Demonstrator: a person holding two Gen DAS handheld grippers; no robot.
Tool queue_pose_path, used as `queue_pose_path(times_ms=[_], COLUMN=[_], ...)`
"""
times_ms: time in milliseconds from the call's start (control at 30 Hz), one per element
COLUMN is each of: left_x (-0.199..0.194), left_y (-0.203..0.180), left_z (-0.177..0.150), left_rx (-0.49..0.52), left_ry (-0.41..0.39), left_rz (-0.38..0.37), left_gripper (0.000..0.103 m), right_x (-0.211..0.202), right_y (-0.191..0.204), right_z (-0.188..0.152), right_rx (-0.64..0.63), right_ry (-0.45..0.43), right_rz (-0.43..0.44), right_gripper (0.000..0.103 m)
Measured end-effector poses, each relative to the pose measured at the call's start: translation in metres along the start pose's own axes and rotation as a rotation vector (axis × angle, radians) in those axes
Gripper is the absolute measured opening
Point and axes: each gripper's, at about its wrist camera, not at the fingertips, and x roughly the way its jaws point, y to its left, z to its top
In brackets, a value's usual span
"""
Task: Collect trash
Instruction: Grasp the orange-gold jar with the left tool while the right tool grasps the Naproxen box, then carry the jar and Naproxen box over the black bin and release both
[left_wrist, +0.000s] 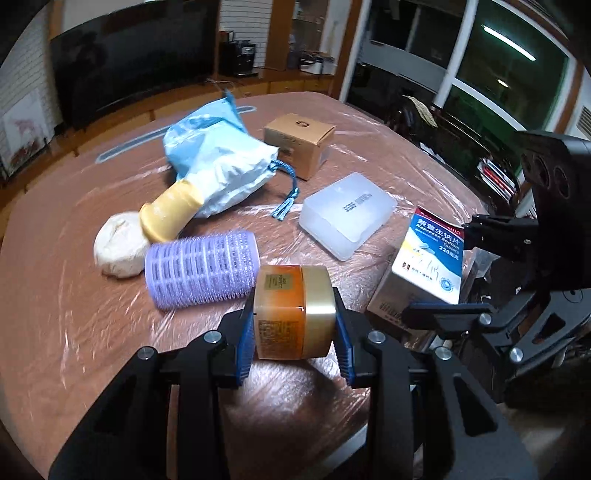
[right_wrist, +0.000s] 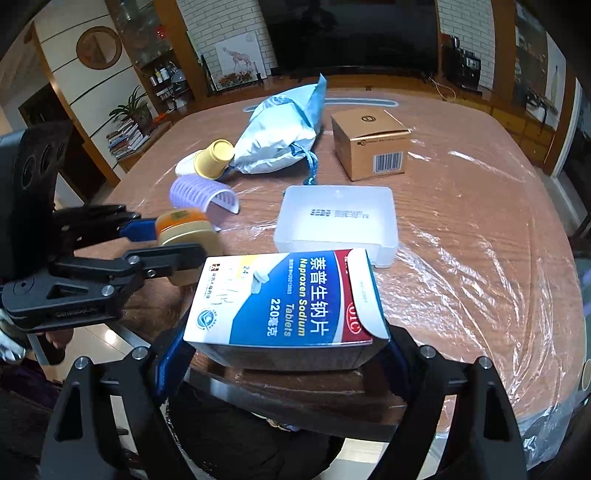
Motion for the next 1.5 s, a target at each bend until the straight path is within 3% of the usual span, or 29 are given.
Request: queue_pose_path(times_ms=[833, 1500], left_x=[-0.034, -0.068], left_y=[0.002, -0.031], left_z=[-0.01, -0.042], left_rx=[-0.102, -0.075], left_ry=[-0.039, -0.036], left_rz=[0.027, -0.005], left_gripper=[0.038, 0.038], right_x=[-0.014, -0.063], right_y=[0.008, 0.024], right_z=[0.008, -0.032], right_rx=[-0.031, -0.087], right_ry=[-0.019, 0.003], right_rz=[0.02, 0.042], right_gripper=[0.083, 0.083])
